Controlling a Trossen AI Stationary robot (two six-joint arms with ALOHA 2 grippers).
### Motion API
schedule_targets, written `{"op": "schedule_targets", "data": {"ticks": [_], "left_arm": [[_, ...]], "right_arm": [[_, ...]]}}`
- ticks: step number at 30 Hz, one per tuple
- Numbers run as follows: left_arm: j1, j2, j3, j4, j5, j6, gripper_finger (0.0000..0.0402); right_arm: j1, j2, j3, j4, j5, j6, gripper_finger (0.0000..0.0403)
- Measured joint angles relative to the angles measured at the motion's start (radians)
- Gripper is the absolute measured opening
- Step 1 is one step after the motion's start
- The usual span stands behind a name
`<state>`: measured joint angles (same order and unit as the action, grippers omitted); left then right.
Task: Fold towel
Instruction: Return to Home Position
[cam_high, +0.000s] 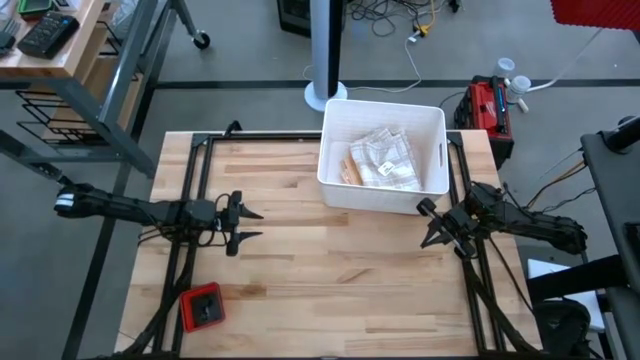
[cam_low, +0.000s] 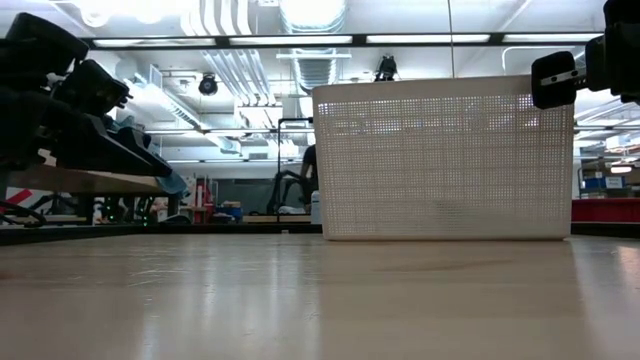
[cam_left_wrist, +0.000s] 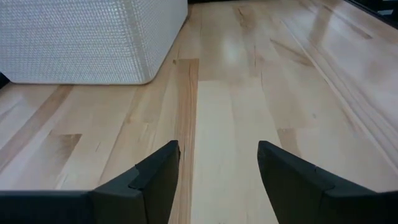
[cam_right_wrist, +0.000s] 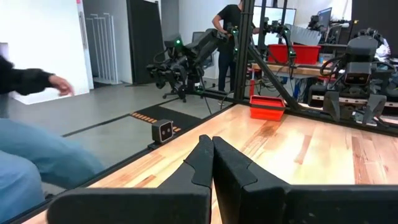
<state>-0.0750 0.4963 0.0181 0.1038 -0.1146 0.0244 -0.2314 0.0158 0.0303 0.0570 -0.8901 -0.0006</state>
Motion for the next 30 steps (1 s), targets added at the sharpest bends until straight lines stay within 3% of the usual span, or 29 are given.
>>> {"op": "schedule_targets", "data": {"ticks": [20, 30], "left_arm": [[0.000, 0.002, 0.000, 0.000, 0.000, 0.000, 0.0244], [0.000, 0.002, 0.000, 0.000, 0.000, 0.000, 0.0233]], "right_arm": [[0.000, 0.000, 0.000, 0.000, 0.000, 0.000, 0.0000], [0.000, 0.000, 0.000, 0.000, 0.000, 0.000, 0.0000]]}}
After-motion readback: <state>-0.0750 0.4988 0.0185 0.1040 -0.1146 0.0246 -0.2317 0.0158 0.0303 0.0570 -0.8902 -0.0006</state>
